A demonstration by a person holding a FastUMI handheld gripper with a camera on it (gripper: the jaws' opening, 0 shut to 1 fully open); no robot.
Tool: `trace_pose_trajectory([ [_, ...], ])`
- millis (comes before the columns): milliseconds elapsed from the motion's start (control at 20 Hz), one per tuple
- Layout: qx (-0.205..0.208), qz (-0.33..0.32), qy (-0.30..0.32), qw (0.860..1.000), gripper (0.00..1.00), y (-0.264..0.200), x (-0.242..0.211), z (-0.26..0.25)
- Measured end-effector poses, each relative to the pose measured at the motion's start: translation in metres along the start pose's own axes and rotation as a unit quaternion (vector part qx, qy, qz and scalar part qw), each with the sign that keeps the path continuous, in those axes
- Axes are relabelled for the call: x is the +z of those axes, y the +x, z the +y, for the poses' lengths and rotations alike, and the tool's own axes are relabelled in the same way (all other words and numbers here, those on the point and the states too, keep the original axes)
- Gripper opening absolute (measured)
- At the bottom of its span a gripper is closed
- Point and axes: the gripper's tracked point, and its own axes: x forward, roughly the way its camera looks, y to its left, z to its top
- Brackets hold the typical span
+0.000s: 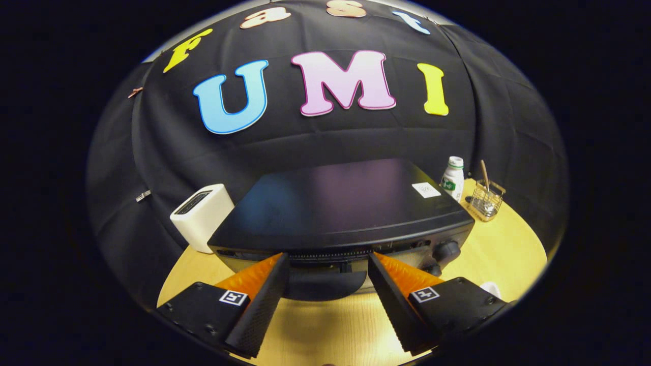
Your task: Open the toaster oven, put the food inside, and close the toaster oven door.
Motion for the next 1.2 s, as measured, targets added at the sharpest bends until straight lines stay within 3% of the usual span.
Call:
trace_pose_trajectory([
  [500, -0.001, 0.036, -0.039, 0.999, 0.99, -0.054, -0.063, -0.006],
  [700, 0.005, 0.04, -0.128, 0.991, 0.99, -0.069, -0.092, -0.009],
  [1050, 0.019, 0.135, -0.137, 0.981, 0.99, -0.076, -0.168, -0.028],
  [1200, 0.015, 0.138, -0.124, 0.983, 1.0, -0.088, -0.169, -0.044],
])
